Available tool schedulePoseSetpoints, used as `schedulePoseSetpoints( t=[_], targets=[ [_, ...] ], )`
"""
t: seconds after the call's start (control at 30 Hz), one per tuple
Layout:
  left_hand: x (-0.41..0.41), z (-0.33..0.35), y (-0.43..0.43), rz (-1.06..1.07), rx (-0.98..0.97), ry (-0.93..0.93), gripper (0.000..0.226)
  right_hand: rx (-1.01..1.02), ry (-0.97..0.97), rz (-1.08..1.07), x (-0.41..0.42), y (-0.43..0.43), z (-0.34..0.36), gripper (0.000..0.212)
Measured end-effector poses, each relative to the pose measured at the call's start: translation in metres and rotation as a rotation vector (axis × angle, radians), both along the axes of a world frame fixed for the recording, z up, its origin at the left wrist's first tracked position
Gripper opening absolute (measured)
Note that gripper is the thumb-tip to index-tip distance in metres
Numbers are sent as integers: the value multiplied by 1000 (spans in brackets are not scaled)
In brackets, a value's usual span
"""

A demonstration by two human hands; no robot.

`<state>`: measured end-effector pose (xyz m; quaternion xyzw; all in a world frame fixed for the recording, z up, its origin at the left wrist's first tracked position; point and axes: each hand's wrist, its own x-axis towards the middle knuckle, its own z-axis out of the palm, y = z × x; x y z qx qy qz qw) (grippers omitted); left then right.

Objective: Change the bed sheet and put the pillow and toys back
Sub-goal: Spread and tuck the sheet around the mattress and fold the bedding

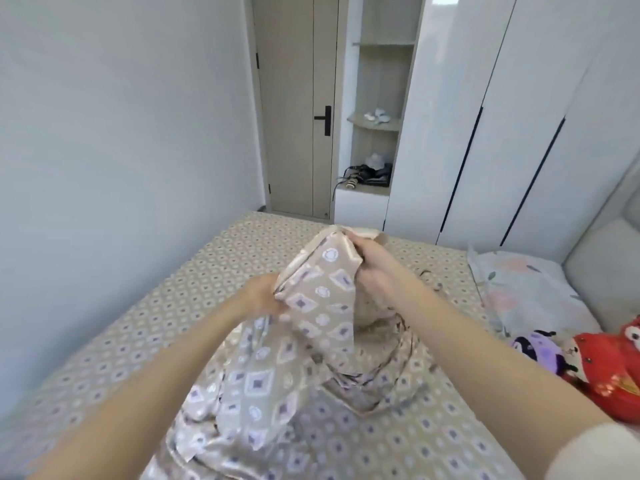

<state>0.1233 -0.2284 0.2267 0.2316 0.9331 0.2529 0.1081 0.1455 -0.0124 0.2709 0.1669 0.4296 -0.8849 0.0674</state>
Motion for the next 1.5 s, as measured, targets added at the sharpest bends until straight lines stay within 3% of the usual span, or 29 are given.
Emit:
schedulePoseSetpoints(
  t=[0.07, 0.2, 0.37, 0.53, 0.67, 0.8, 0.9, 1.07, 1.27, 1.5],
  targets=[
    [2, -6, -26, 148, -16, -11, 4, 4, 27, -2, 1, -27, 15, 21],
    [4, -20, -78, 202, -41, -117, 15, -43, 28, -20, 6, -71, 26, 23],
    [0, -3, -141, 222, 214, -188, 18, -110, 65, -122, 13, -135, 16, 33],
    [-14, 34, -183, 223, 442, -217, 21, -97, 86, -61, 16, -182, -11, 59],
    [-28, 45, -219, 237, 444, -205, 26, -24, 108, 110, 14, -214, -23, 75],
    [-55, 44, -253, 241, 485, -184, 31, 395, 60, 290, -9, -256, -26, 47],
    [-70, 45, -268, 246, 506, -153, 40, 651, -48, 206, -27, -276, -26, 19],
    [-116, 37, -307, 147, 475, -214, 31, 460, 0, -165, -96, -308, 7, 15],
    [-193, 9, -358, 96, 456, -242, 37, 351, 36, -64, -200, -384, 18, 20],
    [-300, 8, -419, 122, 438, -257, 40, 234, 78, -115, -309, -461, 15, 20]
  ],
)
